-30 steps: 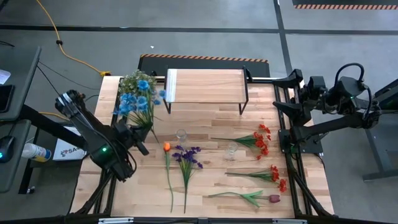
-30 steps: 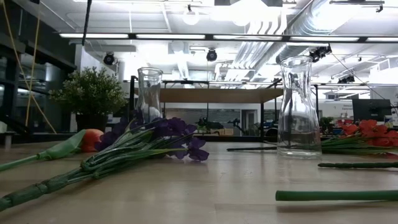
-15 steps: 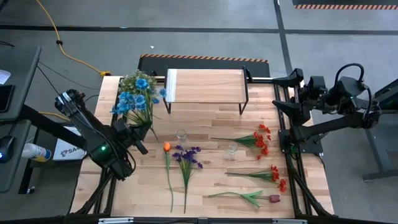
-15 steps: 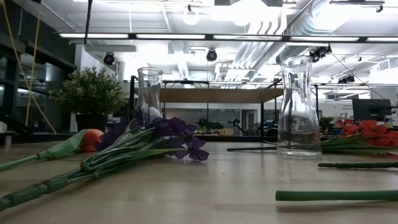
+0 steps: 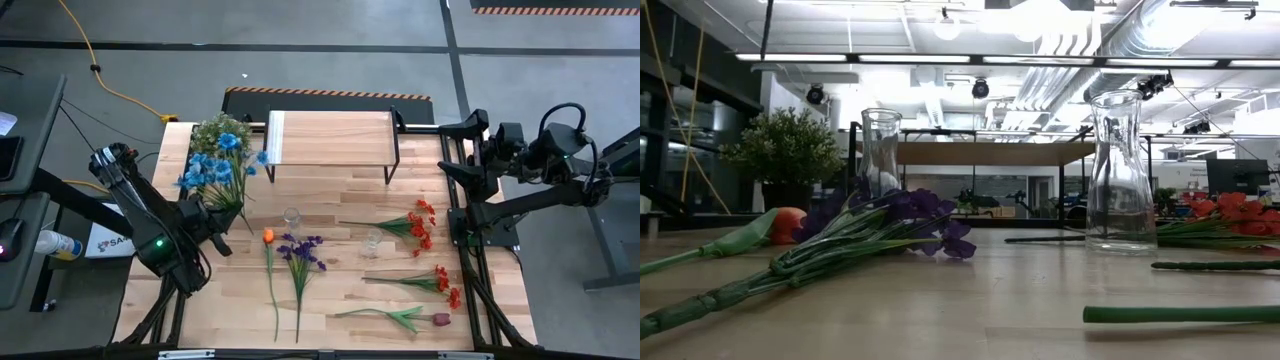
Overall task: Pick and place flowers into a vace then onto a shelf
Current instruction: Put the blue flowers into the left transparent vase
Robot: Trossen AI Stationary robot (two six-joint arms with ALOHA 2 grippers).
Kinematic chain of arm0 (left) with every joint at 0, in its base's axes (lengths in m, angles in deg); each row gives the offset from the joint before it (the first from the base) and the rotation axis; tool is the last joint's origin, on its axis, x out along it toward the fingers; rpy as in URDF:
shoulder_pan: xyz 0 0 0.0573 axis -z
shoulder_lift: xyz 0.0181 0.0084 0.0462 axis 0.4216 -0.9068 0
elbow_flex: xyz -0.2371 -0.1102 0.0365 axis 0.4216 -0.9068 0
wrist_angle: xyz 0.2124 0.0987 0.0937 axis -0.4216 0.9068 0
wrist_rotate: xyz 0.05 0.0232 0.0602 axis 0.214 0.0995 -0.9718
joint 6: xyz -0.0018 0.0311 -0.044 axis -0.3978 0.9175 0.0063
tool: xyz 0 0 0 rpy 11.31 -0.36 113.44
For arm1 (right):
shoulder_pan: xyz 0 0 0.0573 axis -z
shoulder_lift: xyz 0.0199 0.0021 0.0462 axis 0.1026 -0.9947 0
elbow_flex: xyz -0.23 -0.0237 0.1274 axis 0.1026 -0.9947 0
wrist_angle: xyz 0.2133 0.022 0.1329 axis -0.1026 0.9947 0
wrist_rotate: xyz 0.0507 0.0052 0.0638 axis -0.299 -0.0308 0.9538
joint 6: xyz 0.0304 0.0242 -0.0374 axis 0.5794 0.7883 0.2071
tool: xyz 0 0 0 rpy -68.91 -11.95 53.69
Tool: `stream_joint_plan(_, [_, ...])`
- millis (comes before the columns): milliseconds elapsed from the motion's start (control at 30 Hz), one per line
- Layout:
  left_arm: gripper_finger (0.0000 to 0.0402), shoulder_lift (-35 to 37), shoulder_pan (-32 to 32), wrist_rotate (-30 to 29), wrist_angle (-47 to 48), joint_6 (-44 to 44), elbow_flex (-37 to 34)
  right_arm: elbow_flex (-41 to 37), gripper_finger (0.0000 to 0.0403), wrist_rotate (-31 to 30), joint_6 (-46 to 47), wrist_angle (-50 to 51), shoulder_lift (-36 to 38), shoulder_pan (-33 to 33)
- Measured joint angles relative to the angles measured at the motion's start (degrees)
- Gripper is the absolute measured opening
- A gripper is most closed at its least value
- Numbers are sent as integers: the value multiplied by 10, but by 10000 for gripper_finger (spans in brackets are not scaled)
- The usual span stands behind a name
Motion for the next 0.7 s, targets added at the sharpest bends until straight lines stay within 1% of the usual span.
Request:
stream_joint_plan(200, [38,-1,-15,0,-3,0,-1,0,394,0,0,0,0,0])
stream_joint_plan(300, [38,-4,-14,0,-33,9,-1,0,394,0,0,0,0,0])
stream_joint_plan(467, [38,-10,-14,-1,-93,51,-1,0,394,-8,0,-8,0,0])
stream_joint_plan(700, [38,-10,-14,0,-186,148,-1,0,394,-18,-2,-16,0,0])
